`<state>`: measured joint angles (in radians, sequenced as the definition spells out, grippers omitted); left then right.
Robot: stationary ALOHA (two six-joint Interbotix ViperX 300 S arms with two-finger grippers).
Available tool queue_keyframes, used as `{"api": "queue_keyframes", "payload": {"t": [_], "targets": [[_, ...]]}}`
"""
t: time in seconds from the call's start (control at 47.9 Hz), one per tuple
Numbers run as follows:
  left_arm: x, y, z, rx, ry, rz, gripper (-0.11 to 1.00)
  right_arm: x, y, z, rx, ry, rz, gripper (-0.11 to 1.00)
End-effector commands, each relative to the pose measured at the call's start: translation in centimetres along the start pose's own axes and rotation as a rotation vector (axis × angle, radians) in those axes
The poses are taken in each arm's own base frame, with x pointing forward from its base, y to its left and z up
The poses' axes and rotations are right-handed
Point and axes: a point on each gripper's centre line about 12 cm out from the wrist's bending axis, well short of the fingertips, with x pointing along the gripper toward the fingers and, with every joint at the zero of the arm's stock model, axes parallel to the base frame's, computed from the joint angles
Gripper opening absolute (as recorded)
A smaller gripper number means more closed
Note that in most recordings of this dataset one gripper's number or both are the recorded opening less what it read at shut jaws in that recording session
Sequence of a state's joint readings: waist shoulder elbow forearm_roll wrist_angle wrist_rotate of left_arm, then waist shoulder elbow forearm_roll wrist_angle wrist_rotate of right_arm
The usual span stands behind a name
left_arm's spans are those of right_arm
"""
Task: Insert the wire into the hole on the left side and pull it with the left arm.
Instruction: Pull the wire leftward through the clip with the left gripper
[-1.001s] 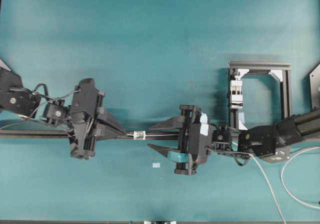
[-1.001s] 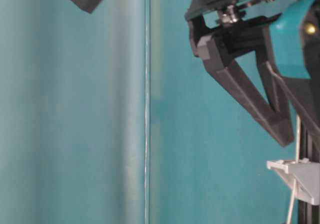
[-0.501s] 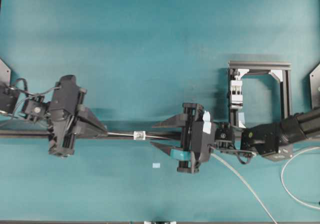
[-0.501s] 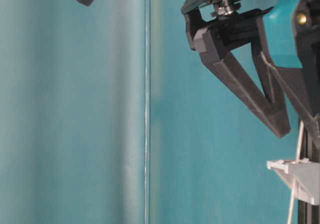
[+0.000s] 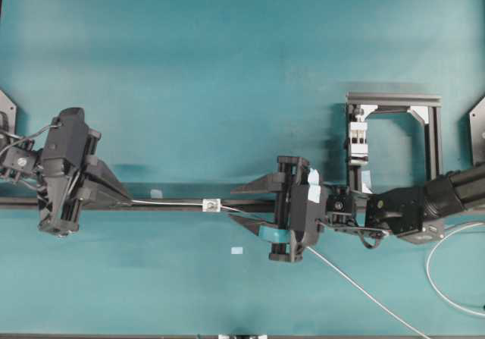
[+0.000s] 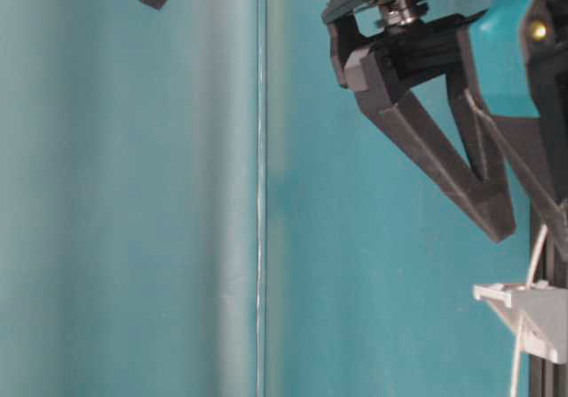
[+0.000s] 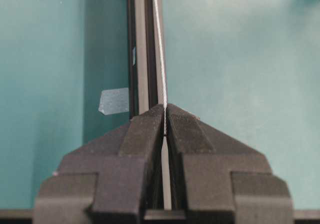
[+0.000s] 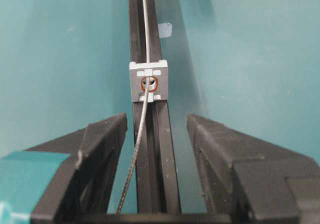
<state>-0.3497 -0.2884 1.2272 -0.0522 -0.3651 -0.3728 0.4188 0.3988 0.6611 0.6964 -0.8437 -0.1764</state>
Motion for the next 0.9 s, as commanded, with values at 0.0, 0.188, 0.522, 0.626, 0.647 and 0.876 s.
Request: {"api": "queue_keyframes", "payload": {"t": [0.0, 0.188, 0.522, 0.626, 0.647, 0.876], "targets": [[-0.03, -0.31, 0.41, 0.002, -0.015, -0.011, -0.10, -0.28, 0.55, 1.84, 0.022, -0.043, 0.017, 0.63], [0.53, -0.11, 0.22, 0.002, 0.003, 0.001, -0.10, -0.26, 0.57, 1.92, 0.023, -0.047, 0.017, 0.63], [0.50, 0.13, -0.03, -0.004, 0.011, 0.009, -0.02, -0.19, 0.57, 2.04, 0.025, -0.051, 0.016, 0.63], [0.43, 0.29, -0.20, -0.005, 0.014, 0.014, 0.14, -0.22, 0.64, 2.03, 0.023, -0.051, 0.018, 0.63], [0.43, 0.29, -0.20, -0.005, 0.014, 0.014, 0.18, -0.21, 0.60, 2.11, 0.024, -0.053, 0.017, 0.63], [0.37, 0.68, 0.07, -0.011, 0.004, 0.026, 0.78, -0.29, 0.56, 2.14, 0.023, -0.053, 0.017, 0.63]]}}
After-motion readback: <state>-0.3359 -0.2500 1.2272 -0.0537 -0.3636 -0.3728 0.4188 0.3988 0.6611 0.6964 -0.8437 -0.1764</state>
